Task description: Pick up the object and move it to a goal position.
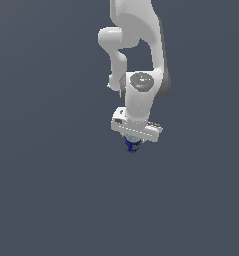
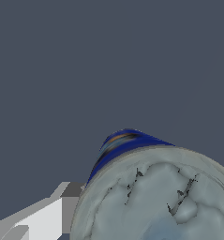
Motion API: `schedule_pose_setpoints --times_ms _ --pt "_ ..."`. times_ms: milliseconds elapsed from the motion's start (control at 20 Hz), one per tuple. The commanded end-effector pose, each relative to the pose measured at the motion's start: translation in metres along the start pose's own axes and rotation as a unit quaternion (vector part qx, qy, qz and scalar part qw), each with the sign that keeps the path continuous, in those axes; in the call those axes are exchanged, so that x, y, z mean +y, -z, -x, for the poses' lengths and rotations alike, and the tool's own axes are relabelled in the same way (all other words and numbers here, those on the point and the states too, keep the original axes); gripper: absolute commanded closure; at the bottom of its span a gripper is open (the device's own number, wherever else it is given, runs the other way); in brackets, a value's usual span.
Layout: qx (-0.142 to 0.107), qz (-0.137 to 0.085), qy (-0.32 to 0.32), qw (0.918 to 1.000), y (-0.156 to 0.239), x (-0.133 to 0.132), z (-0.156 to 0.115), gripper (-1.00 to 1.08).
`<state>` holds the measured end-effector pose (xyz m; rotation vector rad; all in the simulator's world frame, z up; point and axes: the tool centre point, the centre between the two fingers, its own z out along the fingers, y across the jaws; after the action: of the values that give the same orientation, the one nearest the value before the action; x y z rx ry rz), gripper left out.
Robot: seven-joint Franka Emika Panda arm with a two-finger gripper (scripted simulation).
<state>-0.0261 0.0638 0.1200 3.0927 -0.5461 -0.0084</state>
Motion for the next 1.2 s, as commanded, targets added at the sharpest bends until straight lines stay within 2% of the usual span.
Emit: schedule_pose_setpoints --times_ms 0,1150 --pt "0.002 -0.001 0.0 1.0 0.023 0.003 -0.002 1.08" --pt "0.002 -0.001 -0.001 1.0 0.272 0.048 -0.016 1.08"
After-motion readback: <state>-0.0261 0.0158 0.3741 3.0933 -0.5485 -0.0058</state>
